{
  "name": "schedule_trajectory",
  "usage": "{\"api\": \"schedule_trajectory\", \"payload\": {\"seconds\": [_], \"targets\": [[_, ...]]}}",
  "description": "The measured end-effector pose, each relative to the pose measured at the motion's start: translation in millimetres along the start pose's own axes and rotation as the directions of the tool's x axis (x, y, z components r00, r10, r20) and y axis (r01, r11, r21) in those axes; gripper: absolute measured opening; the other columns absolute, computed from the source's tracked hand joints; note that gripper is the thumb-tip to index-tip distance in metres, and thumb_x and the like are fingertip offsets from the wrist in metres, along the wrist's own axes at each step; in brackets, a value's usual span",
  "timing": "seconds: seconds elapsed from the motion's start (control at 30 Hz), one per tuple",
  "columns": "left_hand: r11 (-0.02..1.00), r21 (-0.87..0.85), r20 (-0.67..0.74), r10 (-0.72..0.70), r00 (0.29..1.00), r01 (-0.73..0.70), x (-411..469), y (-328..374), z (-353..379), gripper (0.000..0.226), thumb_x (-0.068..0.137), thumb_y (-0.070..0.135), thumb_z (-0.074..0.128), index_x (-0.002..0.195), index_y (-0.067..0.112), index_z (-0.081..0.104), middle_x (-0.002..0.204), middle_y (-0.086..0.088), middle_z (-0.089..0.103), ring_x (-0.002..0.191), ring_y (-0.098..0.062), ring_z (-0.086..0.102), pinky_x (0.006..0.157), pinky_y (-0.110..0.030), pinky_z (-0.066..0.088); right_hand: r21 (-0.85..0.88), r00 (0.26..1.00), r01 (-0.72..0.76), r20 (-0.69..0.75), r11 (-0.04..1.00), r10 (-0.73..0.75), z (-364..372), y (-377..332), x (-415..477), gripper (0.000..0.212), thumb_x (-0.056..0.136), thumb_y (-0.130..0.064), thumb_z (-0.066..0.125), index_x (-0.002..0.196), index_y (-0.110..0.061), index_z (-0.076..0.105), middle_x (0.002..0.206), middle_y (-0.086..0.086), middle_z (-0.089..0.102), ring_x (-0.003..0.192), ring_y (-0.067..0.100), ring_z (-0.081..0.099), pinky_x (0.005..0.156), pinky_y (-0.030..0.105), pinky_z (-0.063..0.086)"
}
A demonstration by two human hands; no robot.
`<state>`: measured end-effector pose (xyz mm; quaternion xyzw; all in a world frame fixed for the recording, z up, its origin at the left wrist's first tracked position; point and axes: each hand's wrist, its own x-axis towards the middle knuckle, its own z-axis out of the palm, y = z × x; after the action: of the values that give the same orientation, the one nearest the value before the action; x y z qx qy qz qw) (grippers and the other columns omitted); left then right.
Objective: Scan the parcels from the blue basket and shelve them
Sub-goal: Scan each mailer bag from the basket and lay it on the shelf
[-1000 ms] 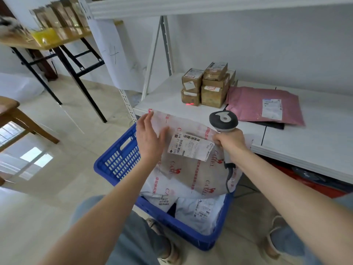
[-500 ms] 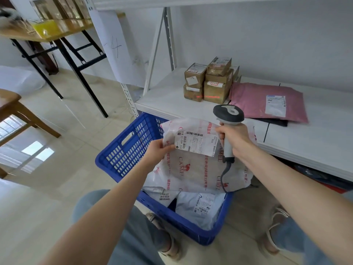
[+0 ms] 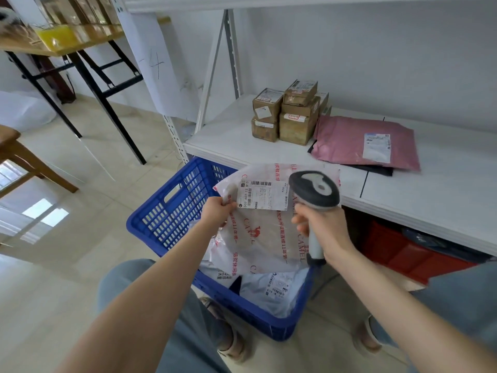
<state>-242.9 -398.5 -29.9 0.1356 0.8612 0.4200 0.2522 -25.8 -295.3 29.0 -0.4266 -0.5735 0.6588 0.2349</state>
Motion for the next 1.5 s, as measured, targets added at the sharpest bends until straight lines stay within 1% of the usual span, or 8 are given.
{"api": "schedule_trajectory", "payload": {"seconds": [0.1,0.27,0.6,0.83,1.0,1.17,1.33,1.5], "targets": [[0.999,-0.038,0.042,-0.029,0.999,0.031,-7.0,-2.3,9.8,0.018,0.094,0.018,0.060,0.079,0.008,0.057,0.090,-0.016,0.062,0.082,-0.029,0.063,0.076,-0.044,0.056,-0.021,0.998,-0.060,0.015,0.998,0.060,0.9,18.5,-21.4,0.015,0.084,-0.011,0.069,0.070,-0.007,0.069,0.057,0.005,0.068,0.046,0.011,0.058,0.055,0.027,0.049],[0.996,-0.069,0.094,-0.049,0.994,0.056,-17.7,-3.9,26.0,0.018,0.095,0.018,0.058,0.096,0.000,0.060,0.076,-0.008,0.059,0.062,-0.018,0.057,0.052,-0.027,0.048,-0.044,0.994,-0.113,0.001,0.993,0.113,2.0,29.0,-39.8,0.019,0.084,-0.011,0.068,0.065,-0.006,0.068,0.054,0.005,0.066,0.046,0.012,0.058,0.053,0.025,0.050],[0.985,-0.146,0.105,-0.080,0.991,0.095,-19.8,-3.7,44.0,0.021,0.094,0.016,0.060,0.103,-0.002,0.059,0.088,-0.014,0.063,0.071,-0.024,0.063,0.065,-0.037,0.055,-0.097,0.994,-0.102,-0.033,0.990,0.100,1.2,29.9,-47.6,0.021,0.083,-0.012,0.067,0.063,-0.009,0.068,0.053,0.004,0.066,0.044,0.009,0.058,0.052,0.022,0.049],[0.979,-0.171,0.110,-0.089,0.990,0.107,-19.8,-6.0,44.1,0.020,0.094,0.016,0.059,0.103,-0.002,0.060,0.083,-0.009,0.063,0.073,-0.023,0.063,0.060,-0.033,0.054,-0.129,0.995,-0.101,-0.028,0.986,0.099,2.0,27.9,-48.4,0.021,0.083,-0.012,0.066,0.062,-0.010,0.067,0.049,0.000,0.064,0.042,0.006,0.056,0.052,0.021,0.049],[0.978,-0.174,0.110,-0.096,0.989,0.114,-19.4,-7.6,43.5,0.021,0.094,0.017,0.060,0.105,-0.002,0.060,0.093,-0.015,0.065,0.083,-0.029,0.065,0.067,-0.038,0.057,-0.134,0.994,-0.109,-0.037,0.985,0.105,3.3,26.7,-48.4,0.024,0.082,-0.010,0.066,0.059,-0.010,0.065,0.047,-0.001,0.062,0.041,0.006,0.055,0.052,0.021,0.050],[0.973,-0.197,0.117,-0.101,0.988,0.122,-20.2,-7.6,43.3,0.019,0.094,0.015,0.059,0.104,-0.001,0.058,0.090,-0.013,0.064,0.076,-0.025,0.063,0.057,-0.032,0.052,-0.127,0.993,-0.115,-0.036,0.985,0.111,5.1,26.1,-47.8,0.023,0.081,-0.009,0.066,0.058,-0.009,0.065,0.047,0.000,0.062,0.040,0.006,0.054,0.053,0.022,0.050],[0.974,-0.192,0.118,-0.100,0.988,0.122,-19.4,-8.5,42.6,0.016,0.095,0.016,0.058,0.099,0.001,0.058,0.087,-0.011,0.063,0.085,-0.029,0.064,0.072,-0.039,0.054,-0.127,0.995,-0.098,-0.015,0.987,0.097,6.4,25.8,-48.3,0.022,0.082,-0.008,0.065,0.060,-0.010,0.065,0.046,-0.002,0.061,0.041,0.006,0.054,0.052,0.022,0.049],[0.973,-0.199,0.120,-0.094,0.988,0.117,-17.8,-8.1,40.4,0.017,0.094,0.016,0.059,0.101,0.000,0.058,0.099,-0.017,0.064,0.090,-0.033,0.066,0.078,-0.043,0.056,-0.134,0.996,-0.091,-0.008,0.987,0.091,8.8,25.2,-47.1,0.021,0.082,-0.009,0.065,0.061,-0.008,0.066,0.050,0.001,0.062,0.042,0.006,0.055,0.053,0.021,0.050]]}}
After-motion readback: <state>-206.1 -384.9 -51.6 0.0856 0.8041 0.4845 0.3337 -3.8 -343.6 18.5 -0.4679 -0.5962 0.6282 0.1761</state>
